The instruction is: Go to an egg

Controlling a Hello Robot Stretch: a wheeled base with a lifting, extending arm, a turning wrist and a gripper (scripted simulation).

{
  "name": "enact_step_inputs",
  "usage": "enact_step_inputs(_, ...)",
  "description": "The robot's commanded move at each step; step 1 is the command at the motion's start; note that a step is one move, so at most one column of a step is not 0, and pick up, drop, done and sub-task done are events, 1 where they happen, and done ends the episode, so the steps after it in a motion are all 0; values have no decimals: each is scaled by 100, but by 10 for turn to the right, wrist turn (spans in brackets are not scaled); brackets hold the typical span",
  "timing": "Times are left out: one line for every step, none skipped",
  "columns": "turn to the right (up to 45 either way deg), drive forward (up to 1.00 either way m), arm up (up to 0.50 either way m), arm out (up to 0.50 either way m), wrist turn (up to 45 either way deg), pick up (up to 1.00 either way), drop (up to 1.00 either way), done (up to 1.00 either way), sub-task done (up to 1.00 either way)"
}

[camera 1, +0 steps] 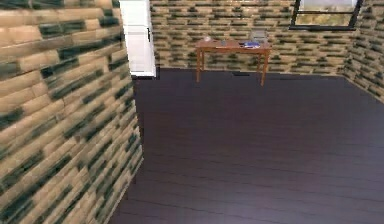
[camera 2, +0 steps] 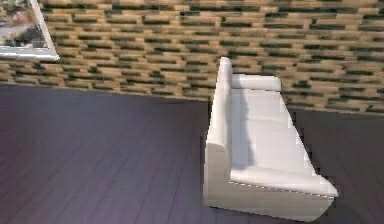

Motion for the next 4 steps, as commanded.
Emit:
enact_step_inputs(30, 0, 0, 0, 0, 0, 0, 0, 0)
enact_step_inputs(0, 100, 0, 0, 0, 0, 0, 0, 0)
enact_step_inputs(0, 85, 0, 0, 0, 0, 0, 0, 0)
enact_step_inputs(-300, 0, 0, 0, 0, 0, 0, 0, 0)
